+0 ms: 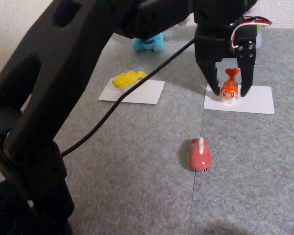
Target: Wooper wants to eat egg sudhi, and Goomy wants to eat shrimp sushi
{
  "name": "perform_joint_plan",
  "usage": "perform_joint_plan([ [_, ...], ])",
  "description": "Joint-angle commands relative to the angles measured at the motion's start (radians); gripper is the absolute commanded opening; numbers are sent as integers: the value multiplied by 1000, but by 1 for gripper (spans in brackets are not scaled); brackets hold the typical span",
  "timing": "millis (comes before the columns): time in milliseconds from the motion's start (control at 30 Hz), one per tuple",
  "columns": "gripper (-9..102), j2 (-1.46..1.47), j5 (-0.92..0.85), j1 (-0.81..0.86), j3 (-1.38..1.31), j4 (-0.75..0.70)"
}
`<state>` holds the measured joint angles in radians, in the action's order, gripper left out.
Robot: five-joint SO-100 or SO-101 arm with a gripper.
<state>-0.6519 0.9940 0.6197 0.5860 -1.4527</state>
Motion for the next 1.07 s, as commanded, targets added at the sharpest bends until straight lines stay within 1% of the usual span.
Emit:
perform_joint_plan([
  [0,31,-25,9,0,-51,-25],
  [100,34,-31,11,-17,-52,-49],
  [133,34,-72,15,-34,-52,-107],
  [267,34,-209,75,-101,-52,-244],
  [433,34,-434,170,-117,-14,-250],
  [500,34,-535,176,-121,74,-250],
  [567,34,-630,179,-141,204,-250],
  [667,34,-824,184,-209,469,-250],
  [767,34,-1072,189,-311,746,-238],
  [967,34,-1618,273,-499,1272,-92],
  [1033,34,-1784,304,-538,1436,-34],
])
